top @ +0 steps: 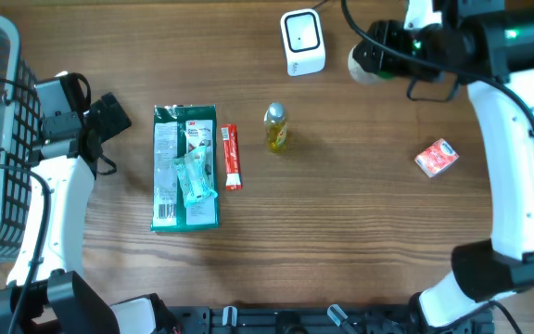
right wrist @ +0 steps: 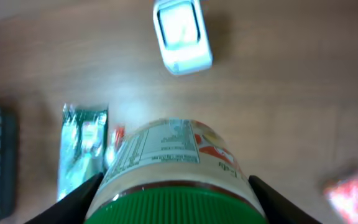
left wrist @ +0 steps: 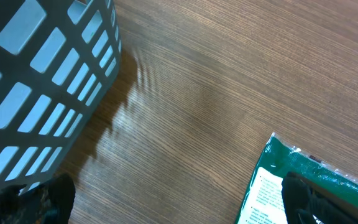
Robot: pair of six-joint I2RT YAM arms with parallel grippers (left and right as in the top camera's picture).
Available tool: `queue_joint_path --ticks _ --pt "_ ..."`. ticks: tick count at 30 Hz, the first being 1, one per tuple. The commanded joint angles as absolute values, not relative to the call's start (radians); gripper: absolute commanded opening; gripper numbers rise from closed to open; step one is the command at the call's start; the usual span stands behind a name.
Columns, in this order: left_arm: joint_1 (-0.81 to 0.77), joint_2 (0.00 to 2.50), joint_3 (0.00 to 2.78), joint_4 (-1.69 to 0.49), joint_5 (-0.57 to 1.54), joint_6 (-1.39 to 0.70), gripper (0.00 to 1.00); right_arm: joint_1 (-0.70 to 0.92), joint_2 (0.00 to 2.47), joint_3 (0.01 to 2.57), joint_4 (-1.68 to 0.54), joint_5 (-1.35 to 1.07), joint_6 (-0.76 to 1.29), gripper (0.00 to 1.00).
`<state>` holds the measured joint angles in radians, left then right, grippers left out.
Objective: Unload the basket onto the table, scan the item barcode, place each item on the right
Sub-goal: 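Lift the jar with the right gripper toward the scanner, then hold the jar label under the white scanner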
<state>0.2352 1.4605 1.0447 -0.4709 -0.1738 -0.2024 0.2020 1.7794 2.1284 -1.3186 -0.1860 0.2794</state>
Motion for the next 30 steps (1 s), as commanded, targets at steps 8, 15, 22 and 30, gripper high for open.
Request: queue_joint_path --ticks 8,15,22,30 --pt "0.24 1.448 1.056 -0.468 -0.172 -0.19 1.0 0.266 2.013 2.053 -0.801 -0.134 0.095 0.04" --pt "0.24 1.448 1.056 -0.468 -0.172 -0.19 1.0 0.266 2.179 2.053 -0.5 -0.134 0.16 0.04" --pt "0.24 1.448 1.056 -0.468 -0.172 -0.19 1.0 0.266 2.343 2.053 -0.317 -0.135 0.2 0.04" --pt "0.24 1.448 1.056 -0.468 -0.172 -0.19 1.0 0.267 2.413 2.053 -0.085 -0.191 0.247 0.04"
